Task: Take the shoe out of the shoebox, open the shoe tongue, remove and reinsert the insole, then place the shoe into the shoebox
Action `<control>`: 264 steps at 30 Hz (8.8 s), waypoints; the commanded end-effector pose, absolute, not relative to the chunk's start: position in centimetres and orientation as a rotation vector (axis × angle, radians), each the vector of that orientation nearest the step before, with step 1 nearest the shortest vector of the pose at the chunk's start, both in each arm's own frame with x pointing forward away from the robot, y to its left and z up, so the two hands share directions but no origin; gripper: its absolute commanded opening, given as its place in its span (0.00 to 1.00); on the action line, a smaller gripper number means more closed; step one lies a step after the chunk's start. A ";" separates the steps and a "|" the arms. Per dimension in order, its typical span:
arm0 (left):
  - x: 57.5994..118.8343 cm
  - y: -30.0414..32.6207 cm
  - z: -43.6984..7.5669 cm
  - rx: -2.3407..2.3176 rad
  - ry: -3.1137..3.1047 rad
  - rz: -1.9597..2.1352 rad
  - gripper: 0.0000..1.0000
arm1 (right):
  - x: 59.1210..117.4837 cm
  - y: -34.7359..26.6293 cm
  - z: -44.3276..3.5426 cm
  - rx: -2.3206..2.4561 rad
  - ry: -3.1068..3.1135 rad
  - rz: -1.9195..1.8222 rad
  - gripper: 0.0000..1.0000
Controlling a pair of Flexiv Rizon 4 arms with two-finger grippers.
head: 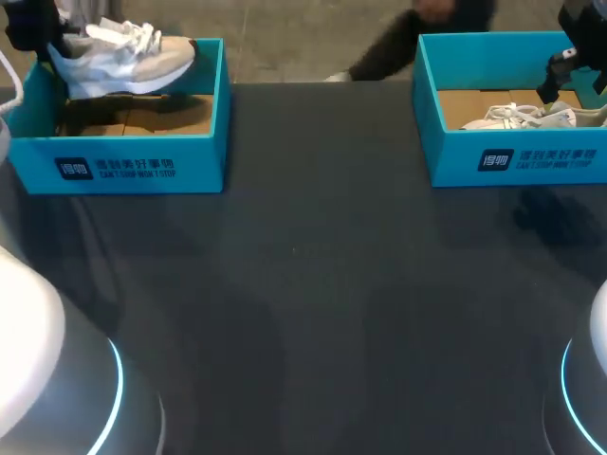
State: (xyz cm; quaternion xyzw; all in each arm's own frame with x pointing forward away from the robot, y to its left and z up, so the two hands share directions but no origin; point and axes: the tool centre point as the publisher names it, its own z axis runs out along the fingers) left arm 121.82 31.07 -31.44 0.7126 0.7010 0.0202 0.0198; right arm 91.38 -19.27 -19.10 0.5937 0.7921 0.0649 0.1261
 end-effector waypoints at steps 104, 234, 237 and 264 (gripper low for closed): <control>99.3 8.5 -10.7 2.238 2.252 0.224 0.00 | 91.4 -19.2 -19.1 1.729 2.306 0.189 1.00; 73.8 -7.7 -33.6 2.045 2.441 0.117 1.00 | 91.4 -19.2 -19.1 1.729 2.306 0.189 1.00; 73.9 -7.6 -32.4 1.964 2.453 0.086 1.00 | 91.4 -19.2 -19.1 1.729 2.306 0.189 1.00; 73.5 -3.7 -31.3 1.445 2.770 -0.369 1.00 | 91.4 -19.2 -19.1 1.729 2.306 0.189 1.00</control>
